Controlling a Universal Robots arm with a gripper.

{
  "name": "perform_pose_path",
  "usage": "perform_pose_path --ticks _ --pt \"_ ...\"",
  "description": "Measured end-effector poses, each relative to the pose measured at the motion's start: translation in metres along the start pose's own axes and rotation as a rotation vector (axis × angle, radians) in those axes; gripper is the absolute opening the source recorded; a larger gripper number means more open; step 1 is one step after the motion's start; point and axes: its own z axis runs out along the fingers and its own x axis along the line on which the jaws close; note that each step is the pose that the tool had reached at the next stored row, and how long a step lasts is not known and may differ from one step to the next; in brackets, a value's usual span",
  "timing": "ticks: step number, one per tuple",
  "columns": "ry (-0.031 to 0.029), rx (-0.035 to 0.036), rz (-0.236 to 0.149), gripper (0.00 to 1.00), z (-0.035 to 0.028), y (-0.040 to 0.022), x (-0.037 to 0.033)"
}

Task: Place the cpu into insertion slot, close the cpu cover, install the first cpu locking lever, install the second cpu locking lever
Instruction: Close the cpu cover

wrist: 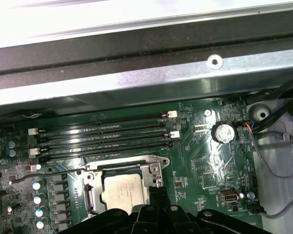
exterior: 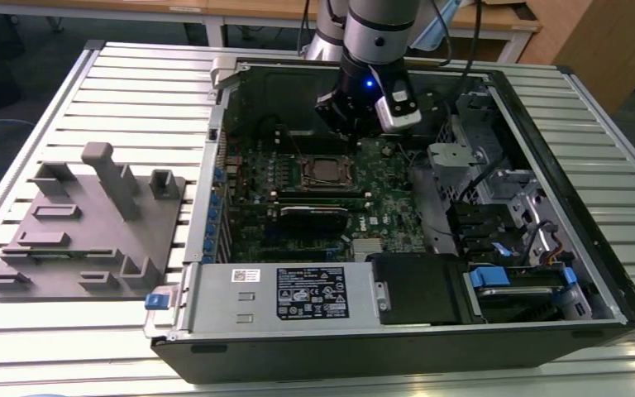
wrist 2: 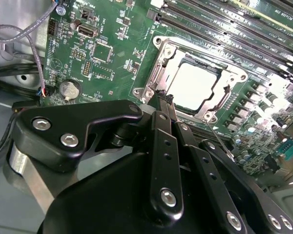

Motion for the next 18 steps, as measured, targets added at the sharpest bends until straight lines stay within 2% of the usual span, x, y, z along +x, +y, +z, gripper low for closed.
perform_pose_path --ticks 18 --pt "0.0009 0.0002 -0.020 0.11 0.0000 0.0000 0.0000"
